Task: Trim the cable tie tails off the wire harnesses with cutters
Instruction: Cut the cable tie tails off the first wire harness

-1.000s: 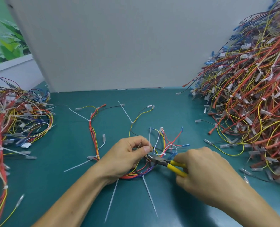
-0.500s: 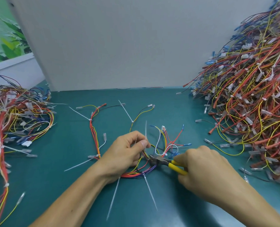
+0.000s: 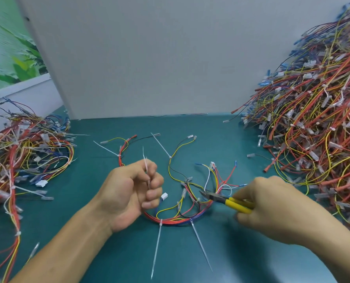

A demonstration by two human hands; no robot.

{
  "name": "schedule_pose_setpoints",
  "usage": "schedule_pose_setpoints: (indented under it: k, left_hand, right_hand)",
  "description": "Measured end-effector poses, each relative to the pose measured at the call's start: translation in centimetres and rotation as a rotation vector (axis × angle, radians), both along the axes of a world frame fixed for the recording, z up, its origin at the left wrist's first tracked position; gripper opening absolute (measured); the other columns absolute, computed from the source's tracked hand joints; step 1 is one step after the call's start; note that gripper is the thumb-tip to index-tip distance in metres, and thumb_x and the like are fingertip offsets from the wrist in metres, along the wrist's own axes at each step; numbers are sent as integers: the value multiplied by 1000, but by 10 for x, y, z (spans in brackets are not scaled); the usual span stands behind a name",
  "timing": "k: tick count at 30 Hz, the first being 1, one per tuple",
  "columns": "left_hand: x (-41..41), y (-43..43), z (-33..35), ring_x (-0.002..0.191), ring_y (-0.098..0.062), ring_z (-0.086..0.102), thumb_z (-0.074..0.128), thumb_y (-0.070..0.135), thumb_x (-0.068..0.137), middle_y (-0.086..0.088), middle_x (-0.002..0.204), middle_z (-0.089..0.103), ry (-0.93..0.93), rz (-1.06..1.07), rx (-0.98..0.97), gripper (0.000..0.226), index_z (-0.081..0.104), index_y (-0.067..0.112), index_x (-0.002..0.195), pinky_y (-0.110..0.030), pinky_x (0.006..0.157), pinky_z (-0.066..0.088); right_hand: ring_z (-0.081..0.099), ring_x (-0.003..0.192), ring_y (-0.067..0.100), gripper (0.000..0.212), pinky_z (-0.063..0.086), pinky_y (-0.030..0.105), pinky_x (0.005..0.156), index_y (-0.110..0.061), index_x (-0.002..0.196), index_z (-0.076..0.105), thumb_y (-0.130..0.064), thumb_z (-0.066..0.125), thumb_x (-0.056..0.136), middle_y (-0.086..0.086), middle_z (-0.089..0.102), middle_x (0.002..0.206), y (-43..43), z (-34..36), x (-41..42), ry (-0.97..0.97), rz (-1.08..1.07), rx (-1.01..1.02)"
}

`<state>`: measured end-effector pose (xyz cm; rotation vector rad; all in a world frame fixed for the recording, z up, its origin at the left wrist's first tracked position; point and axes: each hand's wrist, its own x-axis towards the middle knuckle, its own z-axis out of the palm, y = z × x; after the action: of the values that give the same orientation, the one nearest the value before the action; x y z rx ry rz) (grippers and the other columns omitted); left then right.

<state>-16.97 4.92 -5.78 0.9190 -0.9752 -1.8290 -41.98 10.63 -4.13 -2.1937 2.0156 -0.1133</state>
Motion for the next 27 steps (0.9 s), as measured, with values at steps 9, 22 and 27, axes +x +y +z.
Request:
schedule_pose_setpoints:
  k: [9,22,27]
  left_hand:
    - [-6,9,-17,45,-11,29,57,28,82,-2,58,40,-78,32,-63,23,57,14,63,-19,37,25]
    - [-22,30,-35,64,-13,40,56,7,71,0,92,48,-1242,-423,-1483,45,64,33,107,-25,47,44]
    - [-25,31,-37,64,-18,44,61,7,67,-1,89,51,-1355,-285,-1570,22,65,21,83,-27,48,42]
  right_hand:
    - [48,65,26,12,41,30,55,-31,78,62,-41,57,79,-2,43,55,-19,-7,26,-72,92,-101]
    - [41,59,17,18,33,26,48,-29,58,52,-30,60,74,0,40,51,-22,-24,23,-226,29,13]
    - [44,64,22,15,32,26,47,-32,60,55,-33,60,74,-2,42,54,-23,-23,20,-236,20,31]
